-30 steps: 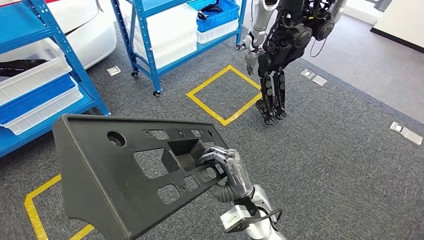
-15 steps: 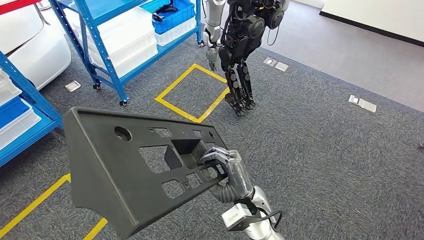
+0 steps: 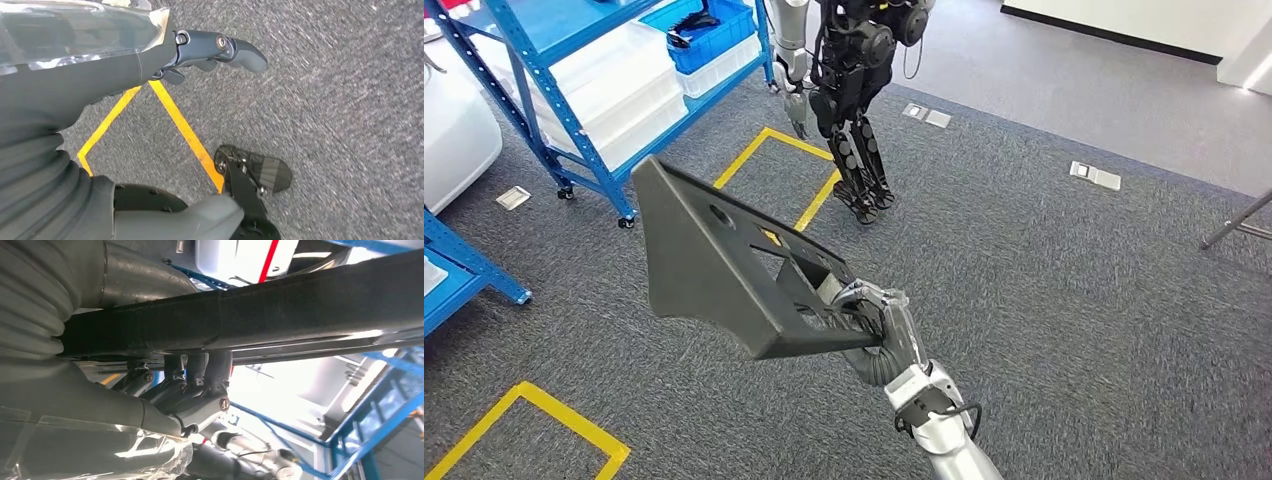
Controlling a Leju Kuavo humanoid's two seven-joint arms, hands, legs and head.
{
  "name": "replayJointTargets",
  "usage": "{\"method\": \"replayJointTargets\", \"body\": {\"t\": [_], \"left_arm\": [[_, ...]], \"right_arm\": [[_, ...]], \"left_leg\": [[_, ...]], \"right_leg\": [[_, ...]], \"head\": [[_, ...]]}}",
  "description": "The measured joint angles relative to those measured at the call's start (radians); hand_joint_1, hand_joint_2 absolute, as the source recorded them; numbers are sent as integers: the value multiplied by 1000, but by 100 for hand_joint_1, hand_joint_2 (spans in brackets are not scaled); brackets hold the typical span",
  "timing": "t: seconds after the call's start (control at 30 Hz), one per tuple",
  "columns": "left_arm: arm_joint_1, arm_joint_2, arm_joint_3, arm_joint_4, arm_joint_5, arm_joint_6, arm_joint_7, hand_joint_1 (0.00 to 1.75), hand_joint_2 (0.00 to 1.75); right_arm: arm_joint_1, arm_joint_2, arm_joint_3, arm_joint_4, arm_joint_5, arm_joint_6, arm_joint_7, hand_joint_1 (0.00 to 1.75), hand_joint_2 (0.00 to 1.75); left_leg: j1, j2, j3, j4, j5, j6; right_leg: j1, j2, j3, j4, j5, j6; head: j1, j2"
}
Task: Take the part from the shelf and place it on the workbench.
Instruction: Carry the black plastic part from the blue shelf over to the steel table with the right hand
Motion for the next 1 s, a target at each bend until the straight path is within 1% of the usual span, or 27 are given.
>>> {"method": "replayJointTargets", "body": {"t": [0.03,0.07,0.1,0.17,0.2,0.23,0.27,0.3,0.33,0.4,0.43,0.47,0.53,0.57,0.6,0.63,0.67,0.7,0.73,0.77,0.8,0.83,0.87,0.9,0.93,0.97,1.0], "left_arm": [[-1,-1,0,0,1,1,-1,0,175],[-2,-1,0,-1,3,2,-2,0,175],[-2,-2,0,-1,5,4,-4,0,175],[-1,-2,0,-1,11,7,-7,0,175],[-1,-1,0,-1,12,8,-8,0,175],[1,-1,0,0,13,9,-9,0,175],[2,-1,0,0,13,10,-9,0,175],[2,0,0,0,14,10,-10,0,175],[2,0,0,0,14,11,-10,0,175],[2,1,0,0,14,11,-11,0,175],[1,2,0,1,14,11,-11,0,175],[0,2,0,1,14,11,-11,0,175],[-2,1,0,1,15,11,-11,0,175],[-3,1,1,0,16,11,-11,0,175],[-3,0,1,0,17,12,-11,0,175],[-2,0,1,0,17,12,-11,0,175],[-2,-1,1,0,17,12,-11,0,175],[-2,-1,1,0,17,12,-11,0,175],[-1,-1,1,0,18,13,-11,0,175],[-1,0,1,0,18,13,-11,0,175],[-1,0,1,0,18,14,-11,0,175],[-1,0,1,0,18,14,-11,0,175],[-2,-1,1,0,18,14,-11,0,175],[-1,-1,1,0,18,14,-11,0,175],[-1,-1,1,0,18,14,-11,0,175],[-1,-1,1,0,18,14,-11,0,175],[-1,-1,1,0,18,14,-11,0,175]], "right_arm": [[-6,1,0,11,-3,1,0,175,175],[-12,2,-1,22,-6,2,0,175,175],[-19,4,0,31,-9,2,0,175,175],[-34,10,0,51,-12,3,0,175,175],[-40,12,1,64,-13,3,0,175,175],[-44,13,1,76,-14,3,0,175,175],[-46,14,1,86,-15,3,0,175,175],[-48,15,1,96,-17,3,0,175,175],[-50,16,0,103,-18,3,0,175,175],[-56,17,0,113,-19,3,0,175,175],[-59,18,0,117,-20,2,0,175,175],[-62,18,0,121,-21,2,0,175,175],[-67,19,0,129,-22,0,0,175,175],[-69,19,1,132,-22,-1,0,175,175],[-73,19,1,136,-22,-2,0,175,175],[-78,20,1,138,-22,-3,0,175,175],[-82,20,1,142,-22,-4,0,175,175],[-85,21,1,145,-23,-4,0,175,175],[-86,21,1,149,-23,-4,0,175,175],[-86,21,1,154,-23,-4,0,175,175],[-86,21,0,158,-23,-4,0,175,175],[-86,21,0,161,-23,-4,0,175,175],[-88,21,0,163,-23,-4,0,175,175],[-90,22,0,164,-23,-4,0,175,175],[-93,23,0,164,-23,-4,0,175,175],[-96,25,0,165,-23,-4,0,175,175],[-98,26,0,166,-24,-4,0,175,175]], "left_leg": [[2,7,3,-1,-2,-7],[5,-3,4,4,-9,-13],[7,-25,-2,23,-24,-17],[9,-85,-50,128,-84,-22],[9,-101,-86,198,-115,-22],[9,-108,-119,255,-132,-22],[9,-110,-137,277,-128,-21],[9,-111,-137,259,-102,-20],[10,-115,-118,205,-63,-18],[12,-148,-64,75,2,-14],[12,-161,-47,35,16,-12],[11,-169,-40,18,19,-9],[7,-152,-40,15,21,0],[8,-144,-38,12,23,5],[8,-134,-36,9,24,12],[9,-123,-35,6,25,17],[7,-112,-34,6,24,21],[5,-100,-33,6,23,24],[4,-88,-33,6,21,25],[3,-76,-33,6,20,26],[3,-64,-31,6,19,25],[2,-53,-29,6,17,24],[2,-44,-26,6,16,21],[0,-34,-22,6,13,17],[-2,-25,-18,6,9,13],[-3,-15,-14,5,6,7],[-3,-3,-9,4,4,1]], "right_leg": [[-2,14,1,-4,4,-8],[-5,26,5,-10,8,-15],[-8,39,9,-15,13,-22],[-10,63,14,-19,18,-31],[-8,76,14,-18,18,-33],[-5,91,14,-17,18,-35],[-4,106,14,-15,17,-35],[-3,120,14,-13,16,-36],[-3,134,15,-11,14,-36],[-1,159,13,-3,9,-30],[0,168,10,0,7,-26],[1,175,6,2,5,-21],[-2,189,-2,1,6,-12],[-4,183,-7,7,3,-8],[-4,166,-20,28,-9,-6],[-3,143,-42,71,-29,-6],[-4,115,-74,134,-56,-7],[-5,97,-112,208,-85,-8],[-7,88,-146,271,-106,-7],[-8,84,-166,304,-113,-3],[-9,80,-162,292,-102,4],[-10,73,-136,239,-79,12],[-9,52,-94,158,-50,16],[-6,24,-55,84,-24,17],[-2,2,-28,34,-6,13],[2,-12,-15,7,4,6],[5,-9,-16,4,7,-1]], "head": [[0,0],[-1,0],[-2,0],[-6,0],[-7,0],[-8,0],[-8,0],[-8,0],[-8,0],[-8,0],[-8,0],[-7,0],[-6,0],[-6,0],[-3,0],[-1,0],[1,0],[4,0],[4,0],[4,0],[4,0],[4,0],[4,0],[3,0],[2,0],[1,0],[1,0]]}}
